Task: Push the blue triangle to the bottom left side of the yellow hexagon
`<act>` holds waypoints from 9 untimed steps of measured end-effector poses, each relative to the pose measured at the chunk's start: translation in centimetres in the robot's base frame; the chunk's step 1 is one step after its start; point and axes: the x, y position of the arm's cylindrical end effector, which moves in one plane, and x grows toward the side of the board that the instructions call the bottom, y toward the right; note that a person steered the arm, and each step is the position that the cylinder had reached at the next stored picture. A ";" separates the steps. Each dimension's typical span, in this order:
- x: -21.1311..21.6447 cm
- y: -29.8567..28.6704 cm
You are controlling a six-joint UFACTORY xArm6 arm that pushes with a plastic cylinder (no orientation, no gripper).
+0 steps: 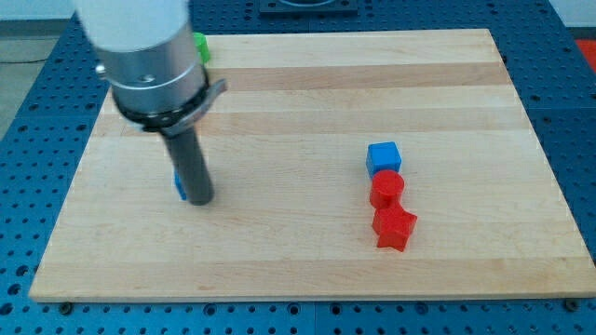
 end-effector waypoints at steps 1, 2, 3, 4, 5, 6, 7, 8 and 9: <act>-1.0 -3.1; -4.1 -3.2; -4.6 -3.1; -3.9 0.4; -5.6 1.4; -6.9 1.1; -6.9 -1.5; -6.9 -2.5; -6.9 -2.4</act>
